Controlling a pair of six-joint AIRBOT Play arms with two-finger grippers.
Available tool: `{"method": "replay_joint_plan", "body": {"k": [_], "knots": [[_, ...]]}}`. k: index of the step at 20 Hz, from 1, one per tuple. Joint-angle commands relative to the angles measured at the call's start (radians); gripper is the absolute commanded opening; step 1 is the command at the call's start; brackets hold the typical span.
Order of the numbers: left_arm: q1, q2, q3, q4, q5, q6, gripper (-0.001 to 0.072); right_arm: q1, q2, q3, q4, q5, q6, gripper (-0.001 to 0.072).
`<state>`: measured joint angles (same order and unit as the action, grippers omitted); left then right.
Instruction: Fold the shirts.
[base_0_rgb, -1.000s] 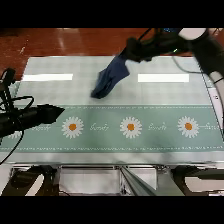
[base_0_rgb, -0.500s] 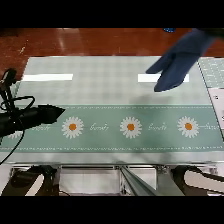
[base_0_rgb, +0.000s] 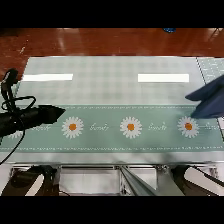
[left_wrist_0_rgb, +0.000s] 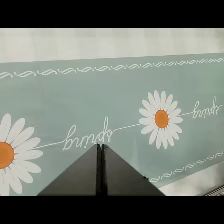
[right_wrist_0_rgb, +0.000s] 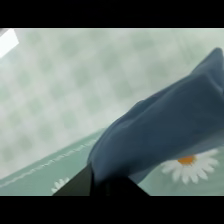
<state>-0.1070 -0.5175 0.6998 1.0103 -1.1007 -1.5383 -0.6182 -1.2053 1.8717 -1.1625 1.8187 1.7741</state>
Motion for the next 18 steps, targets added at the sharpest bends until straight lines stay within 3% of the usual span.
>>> {"method": "replay_joint_plan", "body": {"k": [1,3,8,11,12,13,14,18], "knots": [[0.000,-0.001,0.000,0.000,0.000,0.000,0.0018,-0.098,0.098,-0.152,-0.093,0.039,-0.016,0.0030],[0.000,-0.001,0.000,0.000,0.005,0.000,0.0017,-0.165,0.169,-0.278,-0.166,0.040,-0.049,0.0030],[0.000,-0.001,0.000,0.000,0.080,-0.001,0.0018,-0.240,0.366,-0.642,-0.639,0.040,-0.091,0.0030],[0.000,-0.001,0.000,-0.001,0.076,-0.001,0.0017,-0.298,0.441,-0.855,-0.766,0.032,-0.099,0.0033],[0.000,-0.001,0.000,-0.001,0.076,-0.001,0.0017,-0.323,0.454,-0.912,-0.785,0.019,-0.072,0.0097],[0.000,-0.001,0.000,-0.001,0.076,-0.001,0.0017,-0.346,0.457,-0.966,-0.796,0.015,-0.063,0.0353],[0.000,-0.001,0.000,-0.001,0.076,-0.001,0.0017,-0.361,0.457,-1.007,-0.794,0.010,-0.058,0.0410],[0.000,-0.028,0.000,-0.001,0.091,-0.002,0.0017,-0.364,0.432,-1.011,-0.762,-0.092,-0.047,0.0409]]}}
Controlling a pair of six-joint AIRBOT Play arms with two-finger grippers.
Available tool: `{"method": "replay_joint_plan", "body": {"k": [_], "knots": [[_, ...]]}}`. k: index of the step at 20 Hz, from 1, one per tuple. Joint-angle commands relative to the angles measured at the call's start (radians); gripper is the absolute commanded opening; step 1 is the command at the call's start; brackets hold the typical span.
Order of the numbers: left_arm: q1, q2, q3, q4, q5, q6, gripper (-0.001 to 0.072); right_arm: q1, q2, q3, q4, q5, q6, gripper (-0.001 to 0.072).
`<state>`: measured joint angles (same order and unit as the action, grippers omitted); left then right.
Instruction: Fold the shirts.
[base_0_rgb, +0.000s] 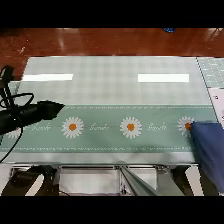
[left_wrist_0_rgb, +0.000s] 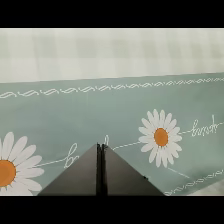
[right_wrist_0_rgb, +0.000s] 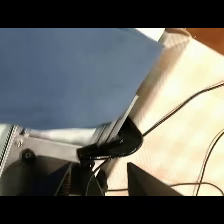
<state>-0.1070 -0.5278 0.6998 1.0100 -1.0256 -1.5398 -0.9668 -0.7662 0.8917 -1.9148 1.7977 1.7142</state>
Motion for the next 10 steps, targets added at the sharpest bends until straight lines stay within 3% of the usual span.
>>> {"method": "replay_joint_plan", "body": {"k": [1,2,4,5,6,8,10], "knots": [[0.001,-0.040,0.003,-0.002,0.050,-0.012,0.0017,-0.014,-0.028,0.002,0.045,-0.112,0.012,0.0407],[0.001,-0.070,0.018,-0.011,0.075,-0.018,0.0018,-0.015,-0.055,0.048,0.132,-0.151,0.007,0.0384],[0.000,-0.167,0.111,-0.033,0.074,-0.013,0.0017,-0.014,-0.120,0.166,0.422,-0.241,-0.028,0.0109],[0.000,-0.219,0.176,-0.055,0.064,0.028,0.0017,0.003,-0.151,0.222,0.631,-0.306,-0.071,0.0032],[0.000,-0.278,0.261,-0.085,0.049,0.069,0.0017,0.049,-0.178,0.270,0.825,-0.389,-0.109,0.0032],[-0.016,-0.396,0.442,-0.116,0.035,0.090,0.0016,0.235,-0.227,0.349,1.047,-0.540,-0.165,0.0032],[-0.061,-0.512,0.602,-0.103,0.006,0.089,0.0017,0.497,-0.277,0.406,1.031,-0.624,-0.219,0.0032]]}}
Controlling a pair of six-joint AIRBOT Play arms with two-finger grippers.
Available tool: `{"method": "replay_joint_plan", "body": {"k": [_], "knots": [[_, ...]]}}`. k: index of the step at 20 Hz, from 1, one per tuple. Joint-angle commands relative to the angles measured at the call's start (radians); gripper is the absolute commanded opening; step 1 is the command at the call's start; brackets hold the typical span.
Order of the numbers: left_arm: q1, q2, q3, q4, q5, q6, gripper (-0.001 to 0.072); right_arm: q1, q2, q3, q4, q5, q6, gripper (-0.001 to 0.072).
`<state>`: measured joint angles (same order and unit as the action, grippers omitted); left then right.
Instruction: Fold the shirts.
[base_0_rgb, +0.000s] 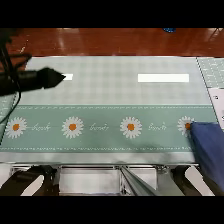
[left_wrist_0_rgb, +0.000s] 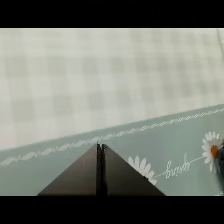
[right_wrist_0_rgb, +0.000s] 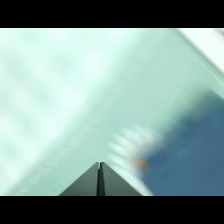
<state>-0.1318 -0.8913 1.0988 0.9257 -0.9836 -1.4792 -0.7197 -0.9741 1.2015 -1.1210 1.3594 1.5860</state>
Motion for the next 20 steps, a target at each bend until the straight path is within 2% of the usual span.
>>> {"method": "replay_joint_plan", "body": {"k": [1,2,3,5,6,7,8,11,20], "knots": [[-0.070,-0.196,0.246,-0.008,-0.045,0.028,0.0016,0.410,-0.100,0.100,0.173,-0.200,-0.095,0.0032],[-0.112,-0.238,0.257,0.021,-0.039,0.028,0.0016,0.565,-0.139,0.100,0.059,-0.195,-0.096,0.0032],[-0.148,-0.270,0.251,0.108,-0.039,0.020,0.0016,0.718,-0.189,0.100,-0.126,-0.182,-0.075,0.0032],[-0.188,-0.324,0.216,0.435,-0.112,-0.150,0.0016,0.896,-0.284,0.100,-0.513,-0.105,0.107,0.0031],[-0.184,-0.337,0.197,0.531,-0.153,-0.247,0.0017,0.927,-0.322,0.100,-0.597,-0.065,0.152,0.0031],[-0.174,-0.341,0.182,0.552,-0.175,-0.317,0.0017,0.933,-0.344,0.100,-0.605,-0.052,0.155,0.0031],[-0.169,-0.342,0.174,0.533,-0.175,-0.344,0.0017,0.933,-0.355,0.100,-0.589,-0.059,0.156,0.0031],[-0.174,-0.343,0.174,0.530,-0.180,-0.310,0.0017,0.933,-0.356,0.100,-0.609,-0.070,0.148,0.0031],[-0.174,-0.348,0.174,0.530,-0.172,-0.310,0.0017,0.933,-0.356,0.100,-0.610,-0.069,0.148,0.0031]]}}
